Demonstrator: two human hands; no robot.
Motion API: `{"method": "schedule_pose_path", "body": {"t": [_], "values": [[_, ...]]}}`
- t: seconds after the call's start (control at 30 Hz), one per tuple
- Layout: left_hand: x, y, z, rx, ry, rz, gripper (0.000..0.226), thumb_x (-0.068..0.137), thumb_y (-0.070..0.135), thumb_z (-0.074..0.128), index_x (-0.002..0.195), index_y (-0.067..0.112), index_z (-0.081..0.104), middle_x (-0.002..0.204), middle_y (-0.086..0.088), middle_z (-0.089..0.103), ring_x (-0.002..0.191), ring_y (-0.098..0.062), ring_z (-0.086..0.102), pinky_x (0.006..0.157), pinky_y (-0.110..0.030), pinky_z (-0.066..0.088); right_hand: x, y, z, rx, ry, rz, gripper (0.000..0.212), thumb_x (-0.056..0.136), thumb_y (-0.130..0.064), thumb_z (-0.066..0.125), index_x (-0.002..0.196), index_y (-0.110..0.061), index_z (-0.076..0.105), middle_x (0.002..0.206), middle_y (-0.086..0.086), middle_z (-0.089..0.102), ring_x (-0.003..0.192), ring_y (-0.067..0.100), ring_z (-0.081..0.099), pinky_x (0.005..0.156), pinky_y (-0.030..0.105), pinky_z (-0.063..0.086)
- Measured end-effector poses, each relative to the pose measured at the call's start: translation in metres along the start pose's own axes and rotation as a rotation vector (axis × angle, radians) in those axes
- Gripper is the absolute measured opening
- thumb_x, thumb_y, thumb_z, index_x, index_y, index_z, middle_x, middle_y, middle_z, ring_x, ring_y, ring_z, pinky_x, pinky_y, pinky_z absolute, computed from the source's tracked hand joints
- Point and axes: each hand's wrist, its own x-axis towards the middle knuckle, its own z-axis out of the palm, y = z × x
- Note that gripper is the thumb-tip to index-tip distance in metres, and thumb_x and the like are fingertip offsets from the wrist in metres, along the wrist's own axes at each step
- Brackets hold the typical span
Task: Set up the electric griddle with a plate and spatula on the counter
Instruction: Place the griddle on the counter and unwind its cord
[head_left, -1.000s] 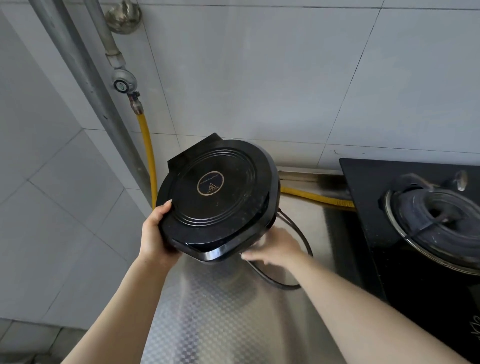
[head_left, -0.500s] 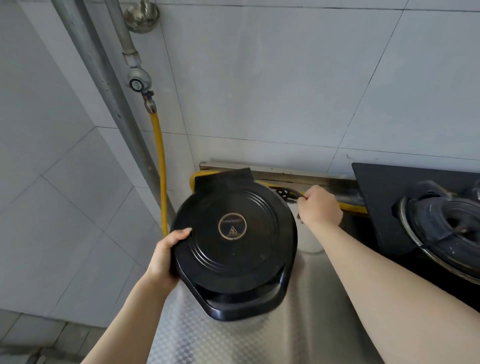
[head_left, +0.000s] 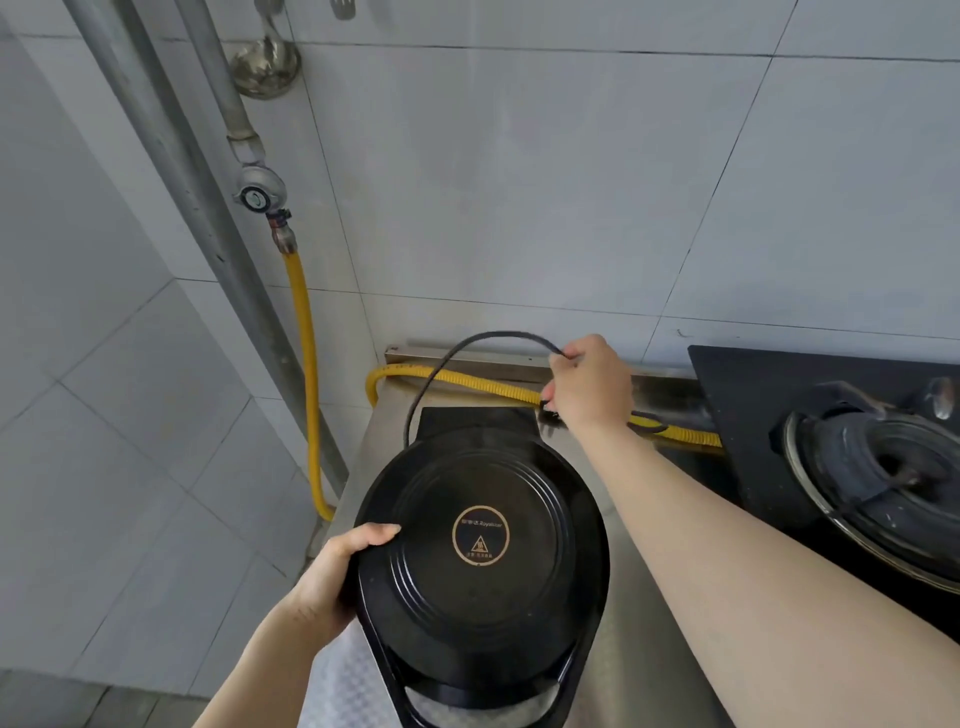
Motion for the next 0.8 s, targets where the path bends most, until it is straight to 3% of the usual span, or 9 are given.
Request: {"method": "schedule_pose_path", "body": {"t": [0.23,0.37,0.47,0.53,0.63,0.7,0.8], "values": [[0.004,0.008,0.005,0.009,0.042,-0.043,0.068,0.056,0.03,0.079,0.117,0.005,0.061,0.109,-0.02,0.07,0.104,-0.038,0.064,0.091,-0.047,0.049,-0.011,0.018,0.005,-0.262,-0.242,0.106,0.024,0.09,-0.021,0.056,0.076,-0.011,0.072,0.061,0.002,0.071,0.063,0.019,0.068,0.068,0.031,0.058],[0.003,0.02,0.006,0.117,0.063,-0.053,0.061,0.064,0.031,0.072,0.118,0.006,0.06,0.112,-0.019,0.069,0.106,-0.037,0.063,0.103,-0.05,0.043,-0.011,0.034,0.001,-0.359,-0.323,0.167,0.019,0.085,-0.014,0.057,0.076,-0.007,0.072,0.053,0.001,0.067,0.049,0.015,0.063,0.064,0.03,0.059],[0.002,0.032,0.013,0.298,0.12,-0.004,0.051,0.076,0.032,0.07,0.12,0.01,0.058,0.116,-0.013,0.066,0.107,-0.031,0.061,0.105,-0.046,0.042,-0.014,0.044,-0.001,-0.354,-0.356,0.183,0.023,0.089,-0.02,0.054,0.078,-0.008,0.071,0.053,0.001,0.066,0.049,0.015,0.061,0.066,0.031,0.057],[0.005,0.039,0.02,0.475,0.243,0.127,0.055,0.082,0.037,0.067,0.13,0.014,0.051,0.124,-0.006,0.059,0.114,-0.026,0.055,0.103,-0.04,0.04,-0.017,0.049,-0.003,-0.349,-0.334,0.171,0.03,0.092,-0.03,0.051,0.079,-0.01,0.07,0.06,0.002,0.068,0.058,0.018,0.062,0.062,0.029,0.051],[0.008,0.056,0.036,0.736,0.456,0.426,0.061,0.083,0.043,0.065,0.137,0.021,0.044,0.139,-0.006,0.048,0.127,-0.026,0.046,0.103,-0.044,0.04,-0.016,0.05,-0.012,-0.381,-0.227,0.139,0.028,0.094,-0.03,0.05,0.079,-0.012,0.065,0.072,0.006,0.064,0.072,0.025,0.062,0.057,0.028,0.043],[0.011,0.067,0.051,0.914,0.474,0.594,0.061,0.083,0.044,0.063,0.137,0.025,0.042,0.141,-0.005,0.044,0.13,-0.025,0.041,0.104,-0.045,0.04,-0.012,0.05,-0.019,-0.404,-0.193,0.094,0.022,0.094,-0.021,0.05,0.076,-0.013,0.062,0.074,0.007,0.06,0.071,0.025,0.059,0.056,0.028,0.042],[0.022,0.076,0.081,1.128,0.364,0.741,0.059,0.084,0.042,0.062,0.138,0.026,0.042,0.141,-0.003,0.043,0.13,-0.023,0.038,0.102,-0.038,0.037,-0.005,0.048,-0.025,-0.414,-0.206,0.032,0.02,0.092,-0.012,0.051,0.084,-0.009,0.069,0.09,0.013,0.069,0.08,0.027,0.063,0.064,0.032,0.052]]}}
